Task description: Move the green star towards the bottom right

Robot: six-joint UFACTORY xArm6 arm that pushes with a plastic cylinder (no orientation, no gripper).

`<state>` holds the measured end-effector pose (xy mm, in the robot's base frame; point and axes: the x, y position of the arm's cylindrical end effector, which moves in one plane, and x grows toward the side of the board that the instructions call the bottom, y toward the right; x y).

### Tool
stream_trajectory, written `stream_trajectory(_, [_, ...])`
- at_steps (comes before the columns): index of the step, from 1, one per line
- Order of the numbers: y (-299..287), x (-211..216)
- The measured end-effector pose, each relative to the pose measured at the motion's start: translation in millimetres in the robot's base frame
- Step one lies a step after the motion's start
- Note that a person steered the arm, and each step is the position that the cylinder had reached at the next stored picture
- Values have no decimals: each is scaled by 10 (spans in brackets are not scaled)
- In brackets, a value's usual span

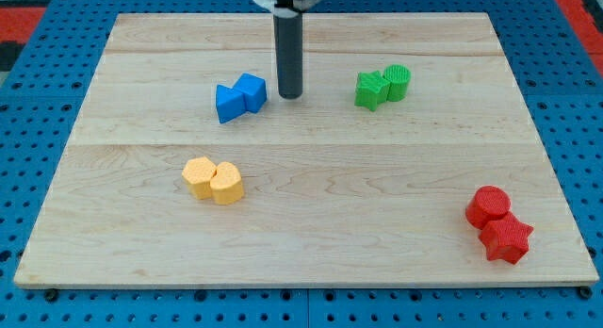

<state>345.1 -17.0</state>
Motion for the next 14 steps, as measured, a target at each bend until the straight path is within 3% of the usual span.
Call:
stream_trajectory(2, [1024, -199])
stream_trajectory(3, [1120, -49])
stream_trajectory(7, [1099, 1329])
stream_trajectory(11, [812, 2225])
stream_trajectory(13, [814, 2005])
stream_trajectory(14, [1220, 1910])
